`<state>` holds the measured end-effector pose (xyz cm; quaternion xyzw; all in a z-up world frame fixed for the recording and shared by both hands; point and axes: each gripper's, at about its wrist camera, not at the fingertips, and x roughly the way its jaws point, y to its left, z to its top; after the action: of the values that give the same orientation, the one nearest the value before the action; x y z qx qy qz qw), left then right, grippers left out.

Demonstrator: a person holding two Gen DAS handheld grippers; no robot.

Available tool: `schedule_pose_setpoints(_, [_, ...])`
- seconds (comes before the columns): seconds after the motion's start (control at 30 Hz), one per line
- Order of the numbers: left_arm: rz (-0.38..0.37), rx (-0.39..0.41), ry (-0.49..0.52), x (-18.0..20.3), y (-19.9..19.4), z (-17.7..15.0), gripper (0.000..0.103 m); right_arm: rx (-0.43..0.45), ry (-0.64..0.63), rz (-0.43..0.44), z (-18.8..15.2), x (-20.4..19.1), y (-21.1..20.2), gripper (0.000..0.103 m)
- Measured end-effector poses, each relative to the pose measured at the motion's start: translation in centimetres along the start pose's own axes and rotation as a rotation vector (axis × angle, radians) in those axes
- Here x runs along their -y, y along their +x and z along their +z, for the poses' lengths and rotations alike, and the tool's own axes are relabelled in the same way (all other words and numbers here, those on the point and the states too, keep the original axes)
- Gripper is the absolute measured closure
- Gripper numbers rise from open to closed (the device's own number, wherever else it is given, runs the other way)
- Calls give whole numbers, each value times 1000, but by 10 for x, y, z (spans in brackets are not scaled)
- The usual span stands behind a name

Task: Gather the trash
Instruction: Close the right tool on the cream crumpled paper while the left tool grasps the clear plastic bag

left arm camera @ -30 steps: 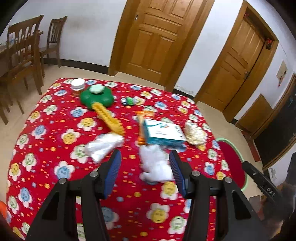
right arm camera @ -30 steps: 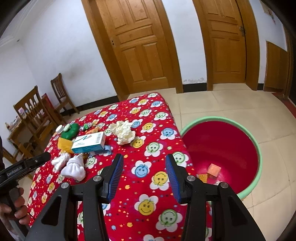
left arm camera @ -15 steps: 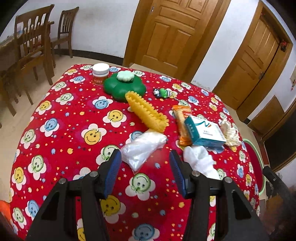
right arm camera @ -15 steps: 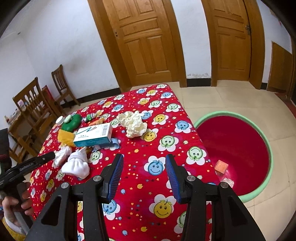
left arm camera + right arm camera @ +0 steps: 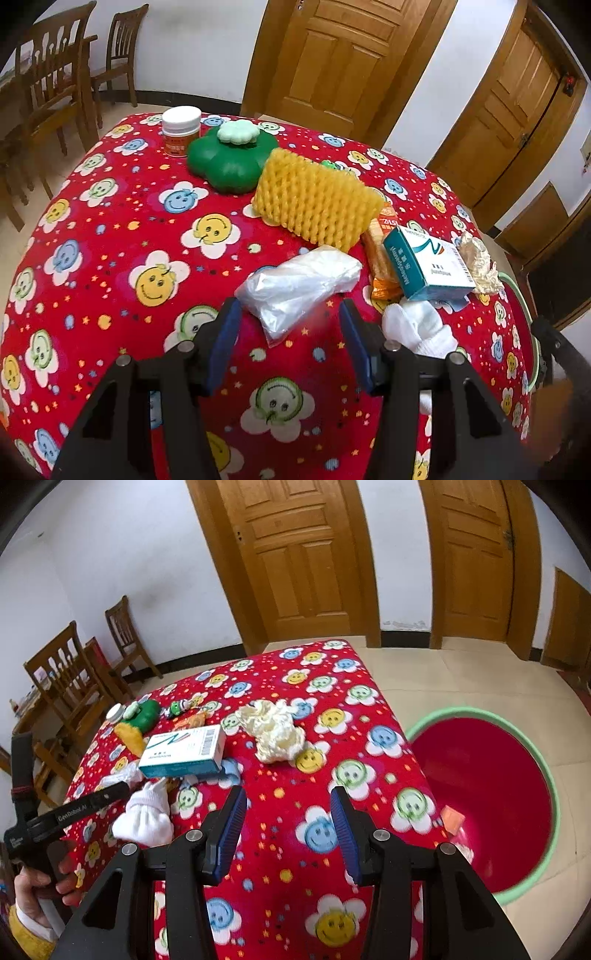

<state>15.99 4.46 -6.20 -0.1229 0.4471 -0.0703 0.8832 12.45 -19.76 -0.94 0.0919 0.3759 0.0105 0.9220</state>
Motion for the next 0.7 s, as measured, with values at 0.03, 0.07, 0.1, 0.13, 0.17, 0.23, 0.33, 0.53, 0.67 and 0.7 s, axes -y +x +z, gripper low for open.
schedule_pose_setpoints(0.03, [-5,1,1,1,1,1,48,-2,-5,4,3,-1,3,55])
schedule_pose_setpoints(0.07, [-10,3,2,1,2,1,48,-6,-10,9,6,-3,8,55])
schedule_pose_setpoints(0.1, [-15,6,4,1,2,2,48,-8,-15,14,9,-4,11,55])
schedule_pose_setpoints(0.13, [-22,10,7,2,2,2,48,-10,-20,17,12,-5,15,55])
schedule_pose_setpoints(0.17, [-27,13,10,3,2,3,48,-12,-26,18,14,-6,20,55])
schedule_pose_setpoints(0.23, [-40,21,19,5,2,5,48,-16,-37,22,20,-8,29,55])
schedule_pose_setpoints(0.33, [-56,32,25,8,1,7,48,-32,-33,34,27,-9,43,54])
schedule_pose_setpoints(0.53, [-63,46,20,8,2,13,48,-52,-32,41,34,-10,69,54])
schedule_pose_setpoints(0.67, [-66,48,7,4,2,15,48,-69,-30,52,35,-11,83,54])
schedule_pose_setpoints(0.7, [-67,49,6,4,2,15,48,-70,-31,54,35,-11,86,54])
